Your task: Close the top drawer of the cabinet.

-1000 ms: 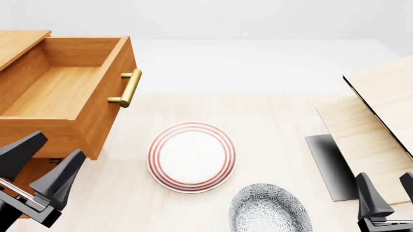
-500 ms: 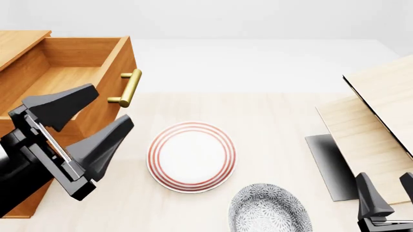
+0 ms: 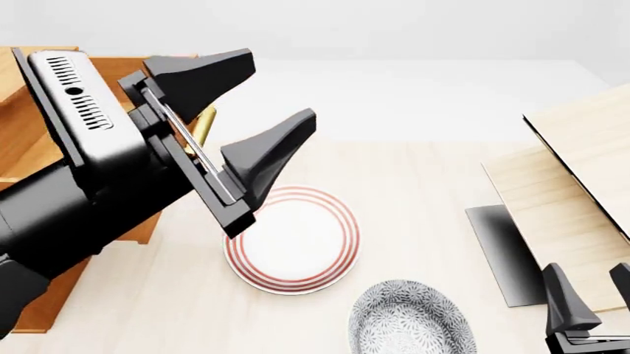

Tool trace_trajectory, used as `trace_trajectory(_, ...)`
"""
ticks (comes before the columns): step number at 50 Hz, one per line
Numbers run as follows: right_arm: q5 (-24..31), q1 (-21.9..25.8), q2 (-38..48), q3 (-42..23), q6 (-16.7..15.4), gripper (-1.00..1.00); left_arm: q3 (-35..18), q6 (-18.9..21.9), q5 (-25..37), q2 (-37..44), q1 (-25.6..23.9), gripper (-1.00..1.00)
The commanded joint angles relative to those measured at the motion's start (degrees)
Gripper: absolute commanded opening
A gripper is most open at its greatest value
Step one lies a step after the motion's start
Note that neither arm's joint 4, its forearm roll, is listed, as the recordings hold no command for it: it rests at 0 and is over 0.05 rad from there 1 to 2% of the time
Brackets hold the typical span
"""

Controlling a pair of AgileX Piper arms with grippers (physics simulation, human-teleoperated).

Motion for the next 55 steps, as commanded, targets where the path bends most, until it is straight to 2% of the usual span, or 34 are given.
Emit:
trace_trajectory(1, 0.01, -0.01, -0.03, 0.00, -0.03, 1.00, -8.29, 1.07, 1.44, 9.54, -0.17, 1.00)
trace_trajectory(9, 0.00, 0.00, 0.00, 0.00, 0.00, 1.00, -11.57, 4.57, 2.52, 15.94, 3.03, 1.00)
trace_trajectory(24, 0.01, 0.01, -0.01, 0.00, -0.06, 1.00, -11.46, 8.00, 2.28, 21.38, 4.99, 1.00)
trace_trajectory(31, 0.01, 0.00, -0.02, 0.00, -0.03, 1.00, -9.85, 9.30, 1.75, 22.81, 6.43, 1.00)
trace_trajectory(39, 0.01, 0.00, -0.03, 0.00, 0.00, 1.00, -7.65, 12.62, 0.36, 25.64, 11.24, 1.00)
trace_trajectory(55, 0.25, -0.01, -0.22, -0.04, -0.01, 1.00, -7.63, 18.11, -1.81, 31.63, 19.03, 1.00)
